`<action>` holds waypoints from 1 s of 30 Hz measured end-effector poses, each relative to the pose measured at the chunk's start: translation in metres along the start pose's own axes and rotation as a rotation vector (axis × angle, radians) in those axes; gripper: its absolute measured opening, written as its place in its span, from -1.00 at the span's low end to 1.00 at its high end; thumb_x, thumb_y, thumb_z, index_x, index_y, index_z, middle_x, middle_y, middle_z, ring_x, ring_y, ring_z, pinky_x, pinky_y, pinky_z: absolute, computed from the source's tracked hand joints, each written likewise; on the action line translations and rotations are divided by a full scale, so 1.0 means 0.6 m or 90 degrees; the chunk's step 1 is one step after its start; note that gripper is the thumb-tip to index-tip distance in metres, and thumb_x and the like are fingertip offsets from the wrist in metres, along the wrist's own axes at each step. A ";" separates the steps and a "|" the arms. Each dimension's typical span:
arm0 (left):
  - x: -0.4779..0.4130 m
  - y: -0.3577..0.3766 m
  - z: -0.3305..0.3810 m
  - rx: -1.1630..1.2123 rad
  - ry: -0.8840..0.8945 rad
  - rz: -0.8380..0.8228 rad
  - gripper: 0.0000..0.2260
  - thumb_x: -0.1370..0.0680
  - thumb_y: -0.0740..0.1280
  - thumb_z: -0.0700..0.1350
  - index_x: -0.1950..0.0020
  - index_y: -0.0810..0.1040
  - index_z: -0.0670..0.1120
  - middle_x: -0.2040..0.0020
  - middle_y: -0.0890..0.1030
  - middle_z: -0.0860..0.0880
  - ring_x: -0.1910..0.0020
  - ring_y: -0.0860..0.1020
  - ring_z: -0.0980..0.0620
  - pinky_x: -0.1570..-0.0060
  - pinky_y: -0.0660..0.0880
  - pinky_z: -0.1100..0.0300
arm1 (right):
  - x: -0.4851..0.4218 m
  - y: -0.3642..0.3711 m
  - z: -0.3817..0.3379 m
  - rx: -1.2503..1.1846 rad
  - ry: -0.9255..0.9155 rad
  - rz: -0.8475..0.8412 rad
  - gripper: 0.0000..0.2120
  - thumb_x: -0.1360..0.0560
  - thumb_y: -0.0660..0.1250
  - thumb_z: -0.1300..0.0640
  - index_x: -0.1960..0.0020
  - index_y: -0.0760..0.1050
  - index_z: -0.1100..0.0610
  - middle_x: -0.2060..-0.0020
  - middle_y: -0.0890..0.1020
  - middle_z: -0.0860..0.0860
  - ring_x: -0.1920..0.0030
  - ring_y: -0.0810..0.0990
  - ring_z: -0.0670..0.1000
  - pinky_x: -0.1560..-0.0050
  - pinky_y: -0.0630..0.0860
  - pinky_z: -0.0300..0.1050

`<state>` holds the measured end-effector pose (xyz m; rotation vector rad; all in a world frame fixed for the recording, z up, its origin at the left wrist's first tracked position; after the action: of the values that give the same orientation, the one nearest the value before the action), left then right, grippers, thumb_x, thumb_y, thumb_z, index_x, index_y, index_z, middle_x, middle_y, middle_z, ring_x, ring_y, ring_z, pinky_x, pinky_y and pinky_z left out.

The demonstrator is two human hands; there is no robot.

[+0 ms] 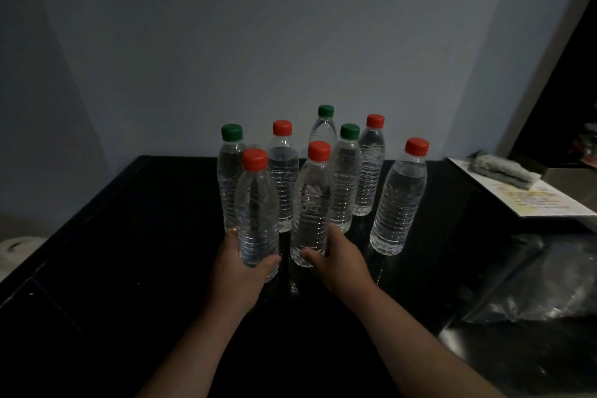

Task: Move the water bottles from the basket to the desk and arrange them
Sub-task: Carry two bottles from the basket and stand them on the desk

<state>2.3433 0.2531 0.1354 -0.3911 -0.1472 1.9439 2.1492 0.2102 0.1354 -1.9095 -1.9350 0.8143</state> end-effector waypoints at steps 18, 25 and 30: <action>-0.008 0.015 -0.015 -0.052 0.049 -0.010 -0.46 -0.35 0.55 -0.13 -0.25 0.41 0.04 -0.12 0.57 0.03 -0.07 0.59 0.08 -0.07 0.53 0.10 | 0.017 0.008 -0.016 0.034 -0.052 0.038 -0.71 -0.48 0.38 -0.02 -0.18 0.49 -0.01 -0.07 0.61 -0.10 -0.02 0.51 -0.19 0.02 0.38 -0.34; 0.052 -0.025 -0.024 -0.205 -0.004 -0.037 -0.41 -0.42 0.47 0.01 -0.38 0.37 -0.09 -0.28 0.48 -0.08 -0.24 0.48 -0.08 -0.22 0.46 -0.01 | 0.098 -0.028 0.019 0.251 -0.072 -0.045 -0.75 -0.50 0.29 0.01 -0.15 0.55 0.01 -0.09 0.61 -0.01 -0.19 0.53 -0.01 -0.25 0.46 -0.10; 0.115 -0.030 -0.017 -0.441 0.120 -0.158 -0.63 -0.55 0.30 0.06 -0.31 0.49 -0.07 -0.30 0.49 0.00 -0.36 0.35 -0.03 -0.29 0.31 0.14 | 0.157 -0.051 0.042 0.388 -0.093 -0.095 -0.45 -0.56 0.20 -0.16 -0.47 0.32 0.07 -0.48 0.34 0.06 -0.51 0.23 0.04 -0.50 0.07 -0.09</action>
<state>2.3384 0.3228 0.1171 -0.9580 -0.7195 1.5557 2.1032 0.2997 0.1167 -1.3593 -1.6176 1.3364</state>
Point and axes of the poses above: each hand's wrist, its own x-axis away from the middle knuckle, its own y-axis out of the palm, z = x × y, the point moved 6 cm from there along -x, towards the middle knuckle
